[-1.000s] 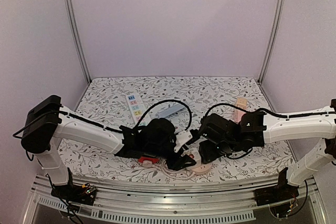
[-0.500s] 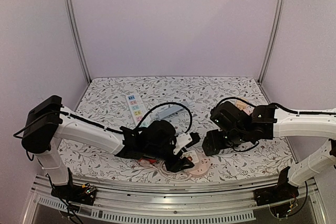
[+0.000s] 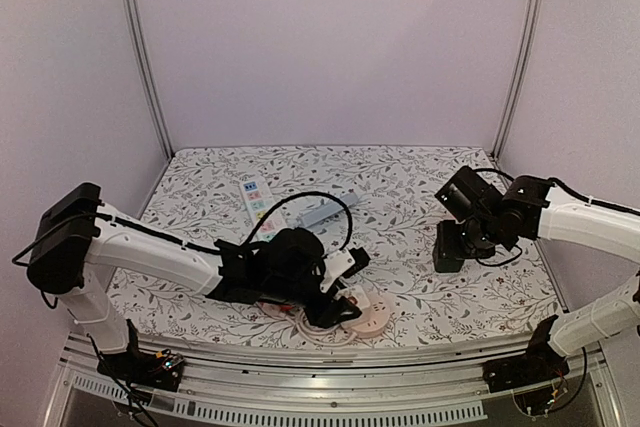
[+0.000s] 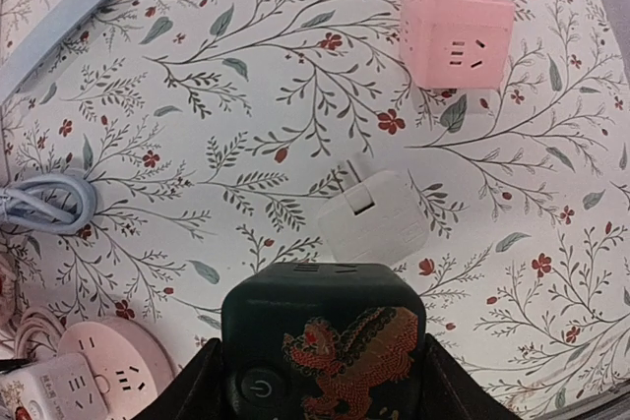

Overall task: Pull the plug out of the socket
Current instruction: Place the plug at the center of the board.

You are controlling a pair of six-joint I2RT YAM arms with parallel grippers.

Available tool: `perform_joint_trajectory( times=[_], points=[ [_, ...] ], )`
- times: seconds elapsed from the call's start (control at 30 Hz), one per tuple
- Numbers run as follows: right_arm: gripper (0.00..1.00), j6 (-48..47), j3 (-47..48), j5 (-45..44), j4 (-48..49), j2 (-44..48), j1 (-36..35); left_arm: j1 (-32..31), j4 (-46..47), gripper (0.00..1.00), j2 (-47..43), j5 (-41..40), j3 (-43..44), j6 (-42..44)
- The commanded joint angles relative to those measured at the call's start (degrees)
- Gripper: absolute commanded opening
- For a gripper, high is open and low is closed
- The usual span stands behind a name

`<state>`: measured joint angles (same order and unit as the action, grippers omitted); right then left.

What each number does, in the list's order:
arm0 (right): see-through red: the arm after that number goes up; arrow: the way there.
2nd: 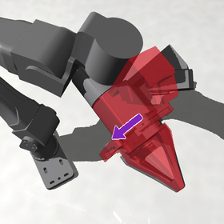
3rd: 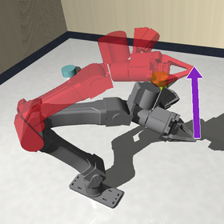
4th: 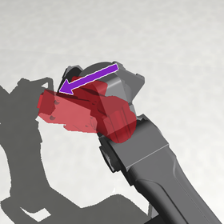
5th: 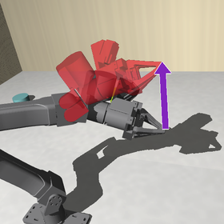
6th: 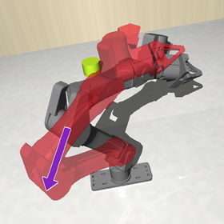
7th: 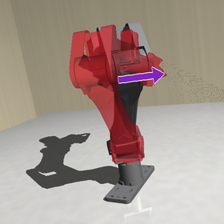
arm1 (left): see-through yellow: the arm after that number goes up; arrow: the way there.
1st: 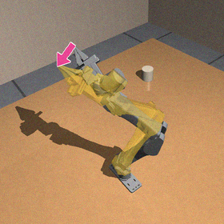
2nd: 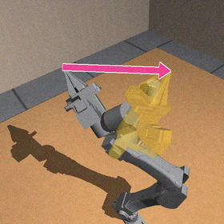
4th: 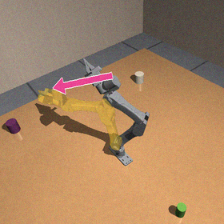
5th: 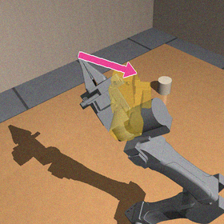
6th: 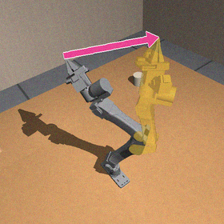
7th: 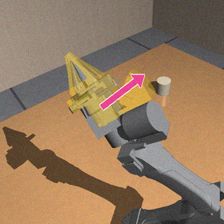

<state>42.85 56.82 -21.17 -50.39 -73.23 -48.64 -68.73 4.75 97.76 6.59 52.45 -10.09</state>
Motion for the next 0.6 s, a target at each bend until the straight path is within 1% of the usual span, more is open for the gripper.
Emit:
perform_joint_trajectory(
  times=[0.0, 0.03, 0.1, 0.27, 0.4, 0.57],
  points=[
    [0.00, -1.24, 0.85, -2.11, -1.69, 1.47, 4.74, -1.14, 1.51, 0.62, -3.76, -0.33, 0.05, -5.17],
    [0.00, -1.97, 1.20, -2.12, -1.37, 1.23, 5.70, -1.14, 1.71, 0.67, -4.18, -0.60, 0.29, -5.82],
    [0.00, -3.76, 1.75, -1.93, -0.36, 0.72, 7.78, -1.14, 2.14, 0.72, -5.29, -1.19, 0.70, -6.89],
    [0.00, -6.35, 3.08, 0.28, 3.32, -3.02, 13.85, -1.06, 3.51, 0.80, -7.21, -1.14, 0.64, -9.38],
    [0.01, -8.08, 5.42, 1.31, 5.30, -6.58, 15.80, -0.74, 1.49, 0.82, -9.61, -3.26, 0.48, -12.07],
    [0.02, -10.07, 7.79, 2.92, 7.80, -12.37, 16.23, 1.07, -2.71, 0.84, -13.37, -8.62, -0.68, -17.07]
  ],
)
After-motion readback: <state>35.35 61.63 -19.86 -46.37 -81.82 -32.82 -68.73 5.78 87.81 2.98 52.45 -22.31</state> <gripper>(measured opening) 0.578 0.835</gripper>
